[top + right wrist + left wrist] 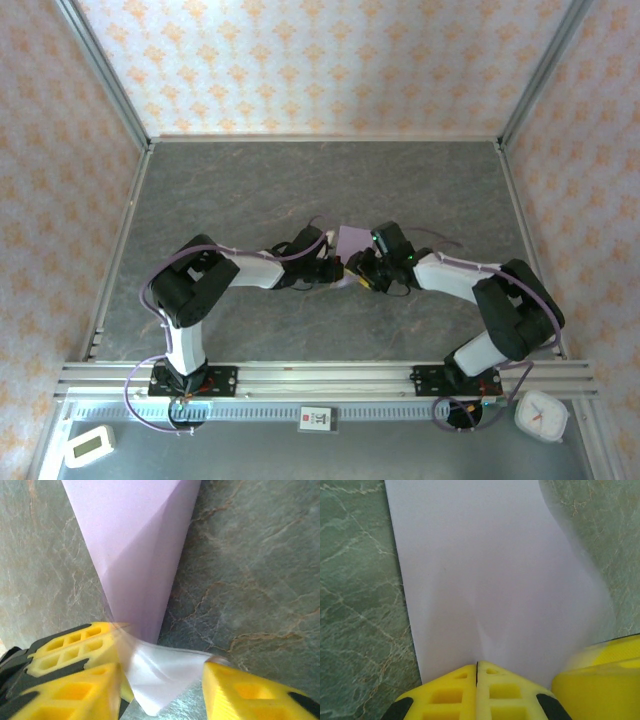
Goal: Fold a paper plane with a square sheet of paper (pick it up from the middle)
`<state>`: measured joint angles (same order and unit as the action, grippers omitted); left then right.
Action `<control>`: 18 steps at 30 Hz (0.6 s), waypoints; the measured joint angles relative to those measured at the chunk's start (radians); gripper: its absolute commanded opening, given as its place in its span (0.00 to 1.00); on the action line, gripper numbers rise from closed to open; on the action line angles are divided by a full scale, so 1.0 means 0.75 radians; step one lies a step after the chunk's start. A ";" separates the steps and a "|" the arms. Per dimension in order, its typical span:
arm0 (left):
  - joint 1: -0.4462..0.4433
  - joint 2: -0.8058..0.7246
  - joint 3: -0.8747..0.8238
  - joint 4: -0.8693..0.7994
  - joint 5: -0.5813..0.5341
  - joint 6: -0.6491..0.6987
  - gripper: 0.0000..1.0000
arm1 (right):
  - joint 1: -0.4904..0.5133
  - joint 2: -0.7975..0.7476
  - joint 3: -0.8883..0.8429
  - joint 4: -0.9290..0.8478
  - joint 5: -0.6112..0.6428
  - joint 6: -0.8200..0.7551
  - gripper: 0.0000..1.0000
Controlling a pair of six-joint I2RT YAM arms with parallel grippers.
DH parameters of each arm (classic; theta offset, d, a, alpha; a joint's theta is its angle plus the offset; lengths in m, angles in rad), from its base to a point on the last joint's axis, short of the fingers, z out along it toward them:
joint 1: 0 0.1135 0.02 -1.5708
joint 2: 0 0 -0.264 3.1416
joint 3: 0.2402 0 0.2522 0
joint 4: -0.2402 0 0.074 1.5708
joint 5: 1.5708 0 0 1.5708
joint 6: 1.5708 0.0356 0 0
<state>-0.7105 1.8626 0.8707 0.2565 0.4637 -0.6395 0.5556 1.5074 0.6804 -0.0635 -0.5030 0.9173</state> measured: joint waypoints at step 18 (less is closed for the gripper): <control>-0.001 -0.023 -0.032 0.005 0.008 0.000 0.00 | -0.071 0.049 0.012 0.060 0.037 -0.053 0.45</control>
<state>-0.7109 1.8454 0.8467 0.2604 0.4698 -0.6395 0.5022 1.5440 0.6895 -0.0189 -0.4751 0.8776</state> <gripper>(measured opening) 0.054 0.469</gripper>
